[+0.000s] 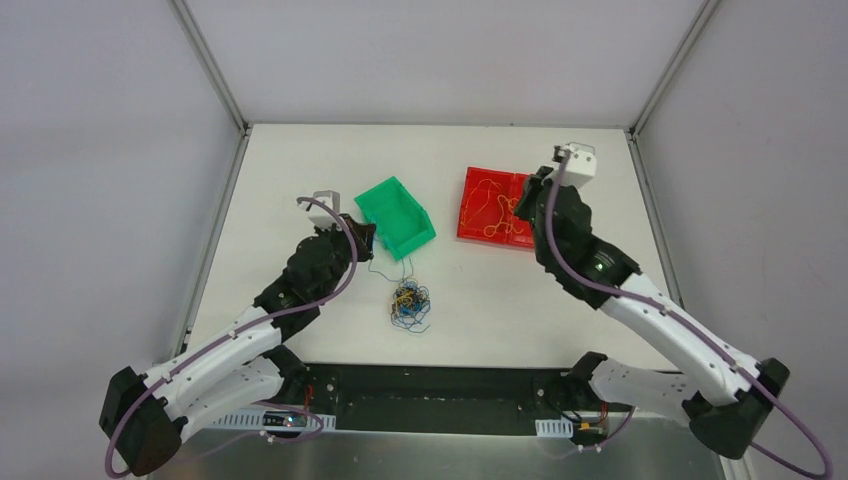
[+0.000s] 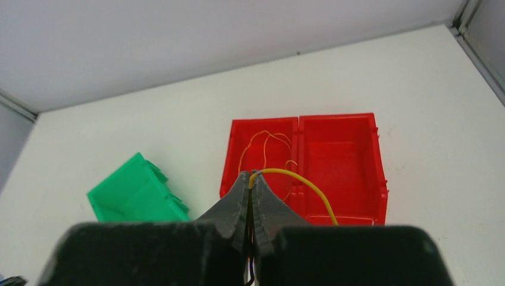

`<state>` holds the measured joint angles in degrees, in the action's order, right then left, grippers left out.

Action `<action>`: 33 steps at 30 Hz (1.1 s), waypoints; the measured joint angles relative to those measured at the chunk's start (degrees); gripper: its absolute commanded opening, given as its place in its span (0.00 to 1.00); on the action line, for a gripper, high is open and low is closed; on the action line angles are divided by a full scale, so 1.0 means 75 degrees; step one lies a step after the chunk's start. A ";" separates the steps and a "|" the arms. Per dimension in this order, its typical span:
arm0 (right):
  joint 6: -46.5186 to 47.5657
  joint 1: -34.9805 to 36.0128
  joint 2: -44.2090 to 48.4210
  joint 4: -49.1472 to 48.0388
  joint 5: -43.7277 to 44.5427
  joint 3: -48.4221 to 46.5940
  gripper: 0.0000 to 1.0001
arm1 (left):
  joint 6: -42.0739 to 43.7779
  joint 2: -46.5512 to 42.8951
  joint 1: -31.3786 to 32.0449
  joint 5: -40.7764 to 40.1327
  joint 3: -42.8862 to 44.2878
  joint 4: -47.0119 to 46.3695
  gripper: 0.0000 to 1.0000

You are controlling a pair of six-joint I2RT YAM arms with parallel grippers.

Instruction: Untangle the cables

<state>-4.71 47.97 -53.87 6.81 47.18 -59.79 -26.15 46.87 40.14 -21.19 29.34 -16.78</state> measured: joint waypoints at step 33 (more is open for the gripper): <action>-0.1396 -0.2340 -0.8355 -0.0315 -0.2130 -0.2556 0.03 | 0.0035 -0.0323 0.0000 0.0093 -0.0128 0.0175 0.00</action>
<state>-15.18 30.41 -116.53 4.45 31.20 -78.96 -25.89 44.45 40.14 -20.49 28.38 -15.46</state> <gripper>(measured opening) 0.009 0.009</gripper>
